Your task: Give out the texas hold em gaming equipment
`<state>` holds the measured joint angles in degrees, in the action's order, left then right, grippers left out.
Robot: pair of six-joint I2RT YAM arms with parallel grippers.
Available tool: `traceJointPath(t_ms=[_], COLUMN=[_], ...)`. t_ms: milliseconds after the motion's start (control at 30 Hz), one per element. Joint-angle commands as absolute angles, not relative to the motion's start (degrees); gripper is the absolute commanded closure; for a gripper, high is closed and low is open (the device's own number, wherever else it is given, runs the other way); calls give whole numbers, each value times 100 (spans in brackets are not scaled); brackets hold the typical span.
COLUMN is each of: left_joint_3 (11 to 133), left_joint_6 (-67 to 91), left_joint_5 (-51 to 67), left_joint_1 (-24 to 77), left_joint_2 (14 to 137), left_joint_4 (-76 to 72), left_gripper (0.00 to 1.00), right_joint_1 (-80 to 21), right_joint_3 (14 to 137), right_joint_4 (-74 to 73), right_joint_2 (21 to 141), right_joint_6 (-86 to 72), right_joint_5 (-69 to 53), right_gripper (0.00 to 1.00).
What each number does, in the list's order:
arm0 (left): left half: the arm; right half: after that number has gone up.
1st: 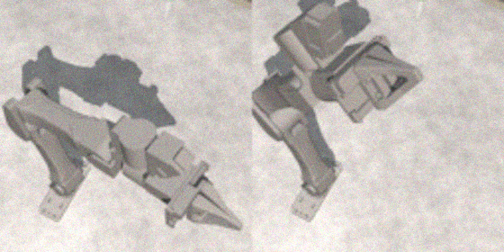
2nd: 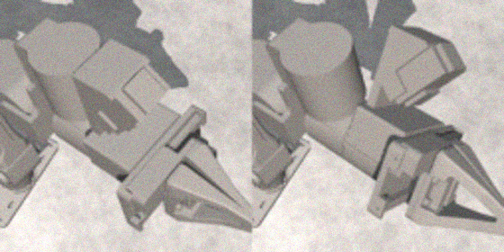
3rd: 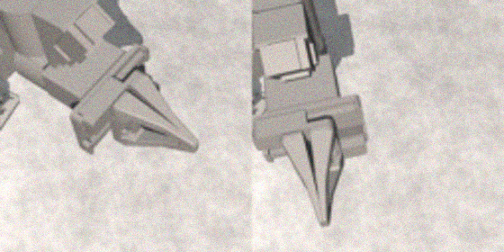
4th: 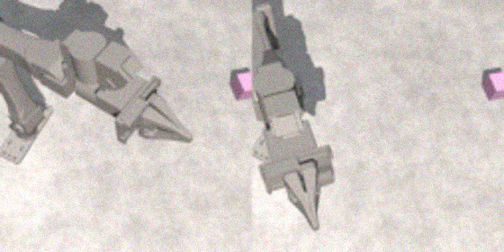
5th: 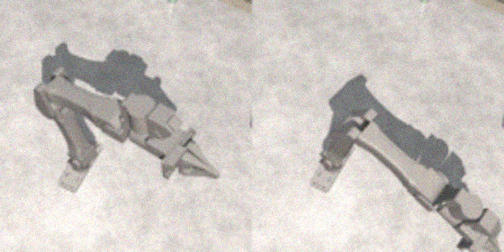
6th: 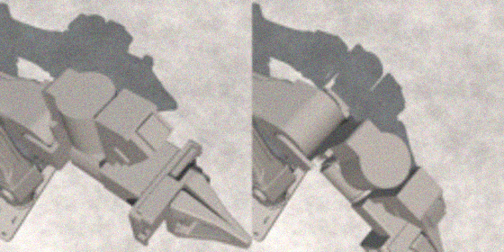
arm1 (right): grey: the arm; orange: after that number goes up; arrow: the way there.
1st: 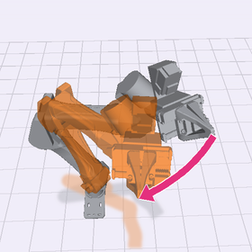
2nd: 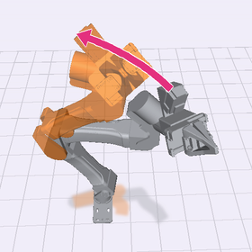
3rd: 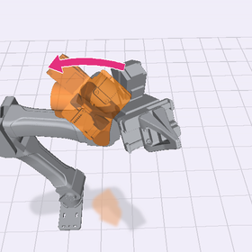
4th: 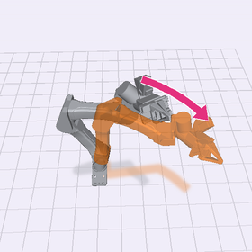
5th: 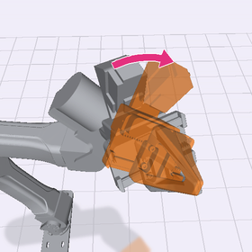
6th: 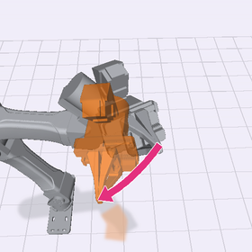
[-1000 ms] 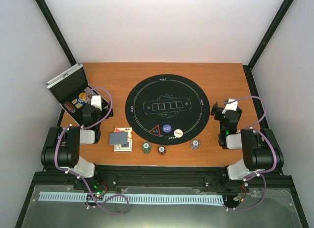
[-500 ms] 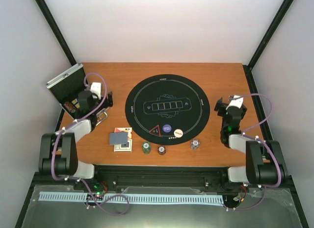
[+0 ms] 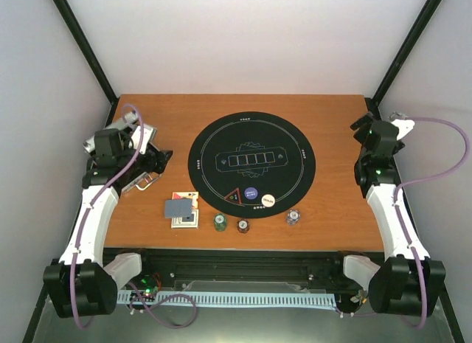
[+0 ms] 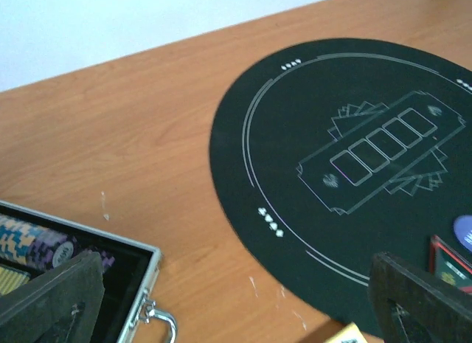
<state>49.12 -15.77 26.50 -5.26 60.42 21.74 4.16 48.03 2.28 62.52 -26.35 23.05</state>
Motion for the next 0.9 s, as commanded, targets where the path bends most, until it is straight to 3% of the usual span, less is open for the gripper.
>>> traceJointPath(t_ms=[0, 233, 433, 667, 867], left_joint_3=[5607, 6092, 6100, 6167, 6084], left_joint_6=[-2083, -2074, -2140, -2280, -2332], left_joint_5=[3200, 3165, 3069, 3102, 2876], left_joint_1=[-720, -841, -868, -869, -866], left_joint_2=[6003, 6194, 6131, 6100, 6144], left_joint_4=[4205, 5024, 5221, 5465, 5519], left_gripper=[0, 0, 0, 0, 0], right_joint_1=[-26, -2855, -4483, -5544, -5695], right_joint_3=[5517, 5851, 5958, 5859, 5965], right_joint_4=[-1603, -2190, -2460, -2369, -2265], right_joint_2=[6783, 7577, 8311, 9125, 9749], right_joint_6=[-2978, -2216, -2198, -2416, -2382], right_joint_5=[1291, 1970, 1960, 1401, 1050], right_gripper=[0, 0, 16, 32, 41])
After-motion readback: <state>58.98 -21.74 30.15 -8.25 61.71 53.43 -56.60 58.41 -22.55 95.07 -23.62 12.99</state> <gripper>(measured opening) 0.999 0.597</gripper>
